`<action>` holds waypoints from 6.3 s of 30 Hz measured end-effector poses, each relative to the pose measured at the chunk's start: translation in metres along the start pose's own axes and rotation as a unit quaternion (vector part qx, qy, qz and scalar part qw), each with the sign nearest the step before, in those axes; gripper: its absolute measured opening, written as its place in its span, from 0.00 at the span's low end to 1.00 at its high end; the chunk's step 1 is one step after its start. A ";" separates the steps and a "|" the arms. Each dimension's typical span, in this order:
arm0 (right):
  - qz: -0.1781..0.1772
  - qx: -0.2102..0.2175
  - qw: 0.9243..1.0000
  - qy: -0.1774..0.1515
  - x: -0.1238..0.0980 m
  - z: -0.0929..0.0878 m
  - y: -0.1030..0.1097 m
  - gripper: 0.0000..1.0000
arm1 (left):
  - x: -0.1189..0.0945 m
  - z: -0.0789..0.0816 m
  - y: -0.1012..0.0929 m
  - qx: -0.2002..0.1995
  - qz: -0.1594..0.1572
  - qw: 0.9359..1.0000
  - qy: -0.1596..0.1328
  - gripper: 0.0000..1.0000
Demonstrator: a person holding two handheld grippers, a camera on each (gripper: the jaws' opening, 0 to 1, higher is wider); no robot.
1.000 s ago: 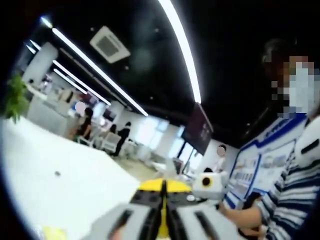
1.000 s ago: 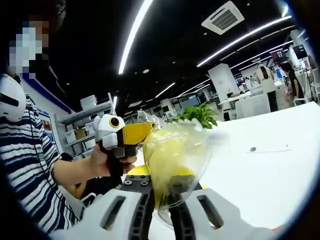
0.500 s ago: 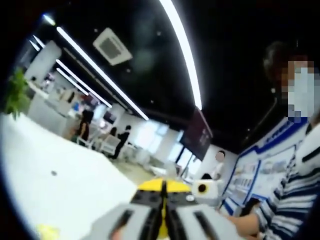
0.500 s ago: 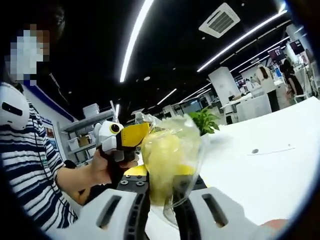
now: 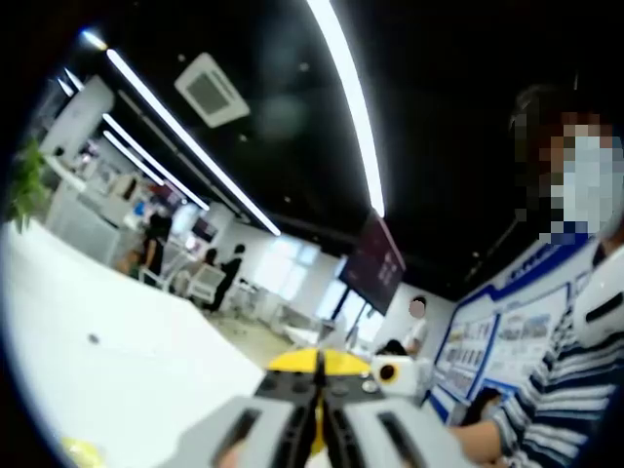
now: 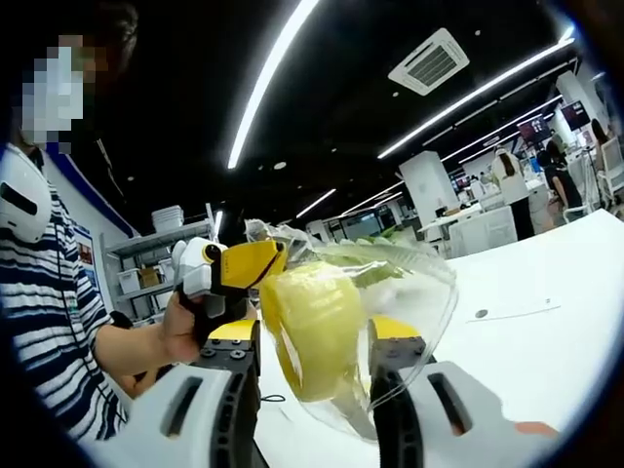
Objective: Compare the silicone blocks by pressing each to a similar depth, holding the contact briefly, and releasing to observe deformation and rebound differences across the visible hardness samples.
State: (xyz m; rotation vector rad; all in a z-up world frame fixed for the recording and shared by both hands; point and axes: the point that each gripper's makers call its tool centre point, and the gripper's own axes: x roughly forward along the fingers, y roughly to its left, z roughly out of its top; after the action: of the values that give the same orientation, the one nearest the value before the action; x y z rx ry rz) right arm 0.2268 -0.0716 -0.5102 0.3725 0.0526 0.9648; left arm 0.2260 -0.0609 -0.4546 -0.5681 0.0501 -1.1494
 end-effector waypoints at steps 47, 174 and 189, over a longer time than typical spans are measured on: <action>-0.375 -0.157 0.914 0.012 -0.158 -0.033 -0.102 0.96 | 0.004 -0.025 0.025 -0.025 0.028 0.999 0.009 0.00; -0.391 -0.071 0.912 0.103 -0.176 -0.113 -0.086 0.95 | -0.054 -0.129 0.216 0.098 0.287 0.933 0.192 1.00; -0.342 -0.091 0.931 0.092 -0.130 -0.107 -0.088 0.96 | -0.182 -0.035 0.148 0.166 0.344 0.917 0.114 1.00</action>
State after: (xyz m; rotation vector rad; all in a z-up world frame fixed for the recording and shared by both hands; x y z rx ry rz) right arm 0.1996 -0.1910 -0.6554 0.0717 0.2453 0.3023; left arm 0.2623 0.1259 -0.5961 -0.0819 0.2331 -0.5074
